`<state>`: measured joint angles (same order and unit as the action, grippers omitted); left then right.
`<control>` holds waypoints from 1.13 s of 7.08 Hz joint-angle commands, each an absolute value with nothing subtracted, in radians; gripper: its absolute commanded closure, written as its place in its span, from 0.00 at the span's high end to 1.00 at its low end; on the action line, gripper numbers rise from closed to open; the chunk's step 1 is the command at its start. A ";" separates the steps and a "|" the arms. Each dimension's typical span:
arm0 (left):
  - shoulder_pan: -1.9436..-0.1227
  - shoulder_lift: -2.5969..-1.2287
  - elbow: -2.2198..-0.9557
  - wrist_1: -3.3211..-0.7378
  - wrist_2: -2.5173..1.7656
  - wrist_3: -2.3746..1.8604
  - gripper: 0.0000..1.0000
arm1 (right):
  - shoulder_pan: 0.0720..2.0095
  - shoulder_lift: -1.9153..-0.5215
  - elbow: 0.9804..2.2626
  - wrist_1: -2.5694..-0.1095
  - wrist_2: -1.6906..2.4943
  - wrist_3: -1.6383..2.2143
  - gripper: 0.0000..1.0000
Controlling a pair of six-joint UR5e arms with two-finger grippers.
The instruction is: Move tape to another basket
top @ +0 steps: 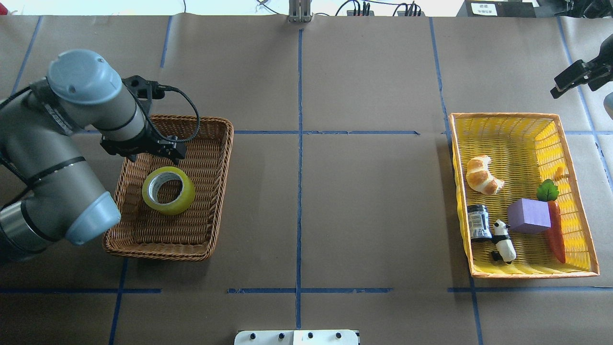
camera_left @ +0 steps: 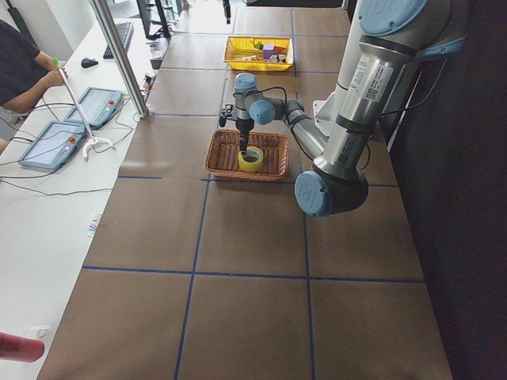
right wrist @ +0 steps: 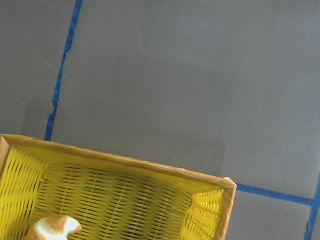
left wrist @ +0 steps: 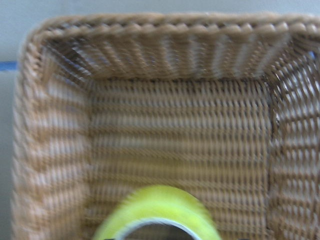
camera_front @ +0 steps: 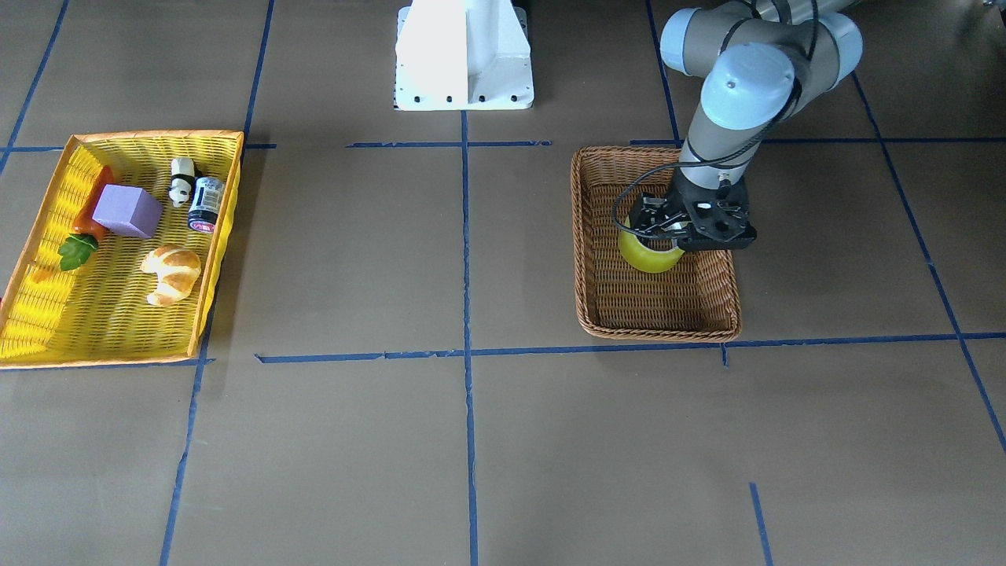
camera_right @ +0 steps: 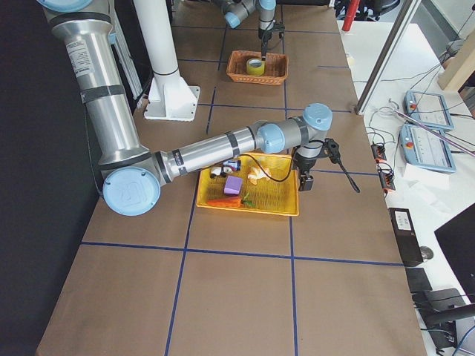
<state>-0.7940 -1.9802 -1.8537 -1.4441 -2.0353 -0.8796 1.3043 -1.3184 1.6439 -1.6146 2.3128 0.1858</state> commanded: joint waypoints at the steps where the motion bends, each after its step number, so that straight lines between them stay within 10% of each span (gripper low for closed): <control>1: -0.985 -1.976 -1.896 -1.304 -2.129 -0.618 1.00 | 1.360 -1.370 1.638 -1.602 2.344 0.114 1.00; 6: -1.363 -1.728 -1.843 -1.287 -2.324 -0.073 1.00 | 1.525 -1.505 1.635 -1.592 2.425 -0.011 1.00; 8: -1.510 -1.710 -1.634 -1.292 -2.327 0.167 1.00 | 1.526 -1.519 1.635 -1.592 2.425 -0.011 1.00</control>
